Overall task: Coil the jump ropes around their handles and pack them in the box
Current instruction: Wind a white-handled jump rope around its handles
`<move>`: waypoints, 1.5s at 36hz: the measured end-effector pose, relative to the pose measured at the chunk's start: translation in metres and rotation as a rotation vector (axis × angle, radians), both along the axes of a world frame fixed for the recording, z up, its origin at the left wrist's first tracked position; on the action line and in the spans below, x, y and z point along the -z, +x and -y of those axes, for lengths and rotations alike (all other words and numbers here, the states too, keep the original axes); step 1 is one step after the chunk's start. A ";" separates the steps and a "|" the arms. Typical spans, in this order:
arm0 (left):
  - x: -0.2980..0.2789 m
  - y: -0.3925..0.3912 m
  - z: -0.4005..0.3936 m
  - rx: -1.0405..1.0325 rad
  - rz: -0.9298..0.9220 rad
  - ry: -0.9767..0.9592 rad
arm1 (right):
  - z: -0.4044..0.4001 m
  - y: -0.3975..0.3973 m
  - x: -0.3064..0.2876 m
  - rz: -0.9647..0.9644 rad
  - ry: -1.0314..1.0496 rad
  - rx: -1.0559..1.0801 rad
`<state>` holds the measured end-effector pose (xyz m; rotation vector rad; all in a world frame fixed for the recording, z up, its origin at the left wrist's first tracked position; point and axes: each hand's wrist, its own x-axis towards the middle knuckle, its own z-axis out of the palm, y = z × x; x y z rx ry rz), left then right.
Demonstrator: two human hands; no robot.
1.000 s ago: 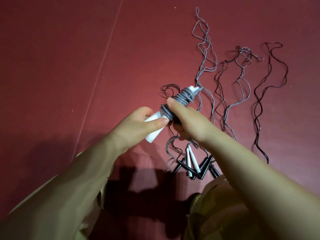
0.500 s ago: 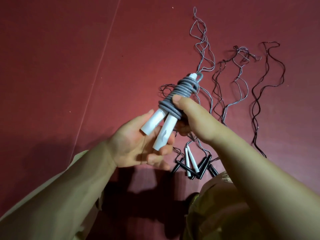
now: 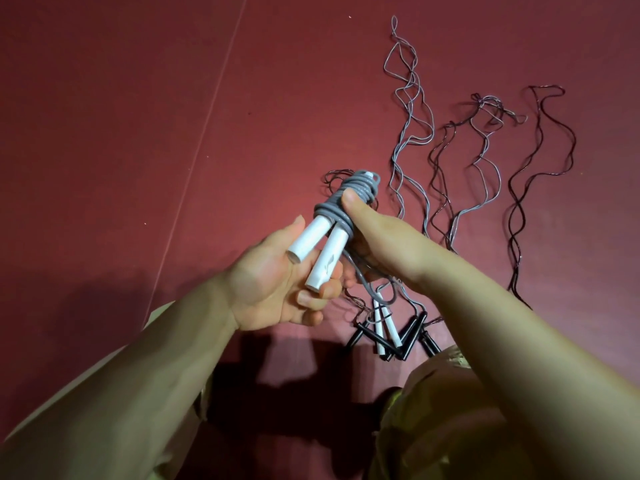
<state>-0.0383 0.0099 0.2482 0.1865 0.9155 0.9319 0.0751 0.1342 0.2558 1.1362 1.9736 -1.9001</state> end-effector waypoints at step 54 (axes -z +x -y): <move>0.007 0.000 -0.008 -0.004 -0.945 0.075 | 0.005 0.004 -0.003 0.011 0.301 0.050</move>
